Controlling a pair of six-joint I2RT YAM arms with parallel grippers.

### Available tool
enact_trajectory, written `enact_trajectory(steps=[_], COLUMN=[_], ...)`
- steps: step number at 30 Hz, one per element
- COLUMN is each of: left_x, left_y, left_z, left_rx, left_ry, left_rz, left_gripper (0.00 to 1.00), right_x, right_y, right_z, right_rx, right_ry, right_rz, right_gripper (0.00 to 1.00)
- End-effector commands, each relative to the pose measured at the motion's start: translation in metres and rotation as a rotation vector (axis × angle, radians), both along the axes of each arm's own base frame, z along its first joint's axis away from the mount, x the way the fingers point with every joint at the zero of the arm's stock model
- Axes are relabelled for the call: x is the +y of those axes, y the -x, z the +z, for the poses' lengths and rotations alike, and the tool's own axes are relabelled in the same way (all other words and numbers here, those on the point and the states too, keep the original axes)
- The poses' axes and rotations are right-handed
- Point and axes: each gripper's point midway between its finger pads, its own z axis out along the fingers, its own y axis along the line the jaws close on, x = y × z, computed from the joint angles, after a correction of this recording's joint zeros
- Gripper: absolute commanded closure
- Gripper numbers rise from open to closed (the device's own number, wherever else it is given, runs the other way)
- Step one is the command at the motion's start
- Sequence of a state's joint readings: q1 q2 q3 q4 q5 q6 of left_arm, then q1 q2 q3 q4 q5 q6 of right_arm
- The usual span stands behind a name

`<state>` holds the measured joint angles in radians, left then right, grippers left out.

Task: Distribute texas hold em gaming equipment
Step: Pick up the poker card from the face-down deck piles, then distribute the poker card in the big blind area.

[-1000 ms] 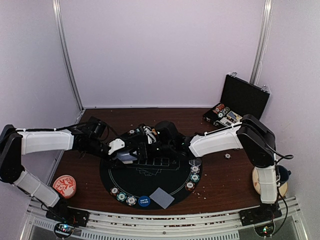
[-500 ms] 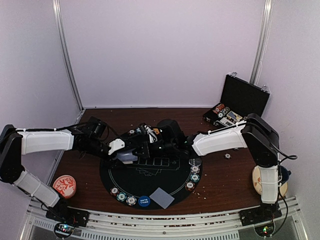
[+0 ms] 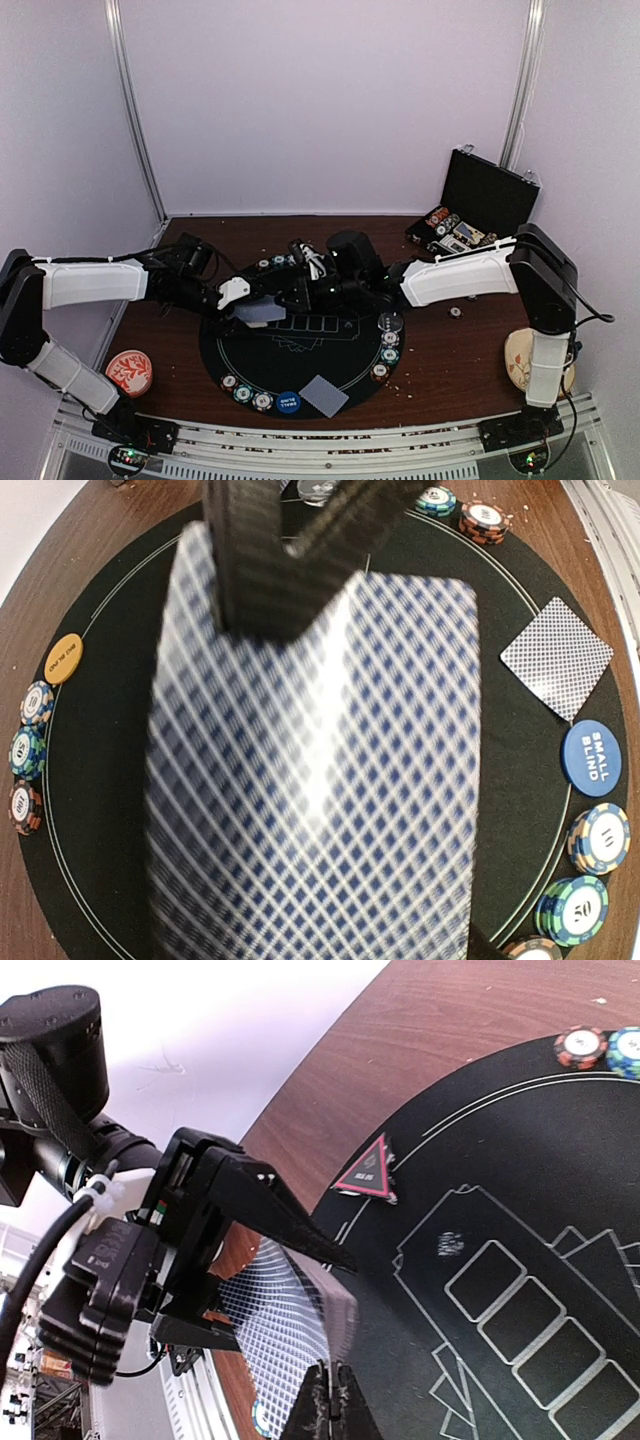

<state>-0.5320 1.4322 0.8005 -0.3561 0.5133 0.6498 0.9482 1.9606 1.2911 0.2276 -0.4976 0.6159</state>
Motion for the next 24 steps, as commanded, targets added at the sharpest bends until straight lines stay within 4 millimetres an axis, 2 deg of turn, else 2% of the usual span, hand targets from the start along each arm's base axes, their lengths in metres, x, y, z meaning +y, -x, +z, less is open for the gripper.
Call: enact_trajectory(steps=[1,8,12,15,20,24], left_x=[-0.005,-0.004,-0.004,-0.004,-0.004,-0.004], left_y=[-0.002,-0.003,-0.004,-0.004,-0.004,-0.004], left_z=[0.005,0.004,0.004,0.005,0.004,0.005], left_rx=[-0.021,-0.025,-0.023,-0.027,-0.025,-0.025], left_ry=[0.023,0.017,0.017,0.018,0.016,0.017], left_rz=[-0.019,-0.013,-0.011,-0.012,-0.011,-0.011], left_gripper=[0.88,0.88,0.88,0.88,0.88,0.88], right_x=[-0.021,-0.050,-0.074,-0.096,-0.132,-0.151], right_y=[-0.019,-0.037,-0.057,-0.076,-0.108,-0.130], right_z=[0.016,0.025,0.027,0.021,-0.002,-0.022], right_rx=[-0.048,-0.056,-0.061,-0.039,-0.010,-0.006], right_ry=[-0.002,-0.020,-0.017,-0.007,0.063,0.143], right_rz=[-0.072,-0.143,-0.229,-0.336,-0.547,-0.704], right_gripper=[1.00,1.00,1.00,1.00,1.00,1.00])
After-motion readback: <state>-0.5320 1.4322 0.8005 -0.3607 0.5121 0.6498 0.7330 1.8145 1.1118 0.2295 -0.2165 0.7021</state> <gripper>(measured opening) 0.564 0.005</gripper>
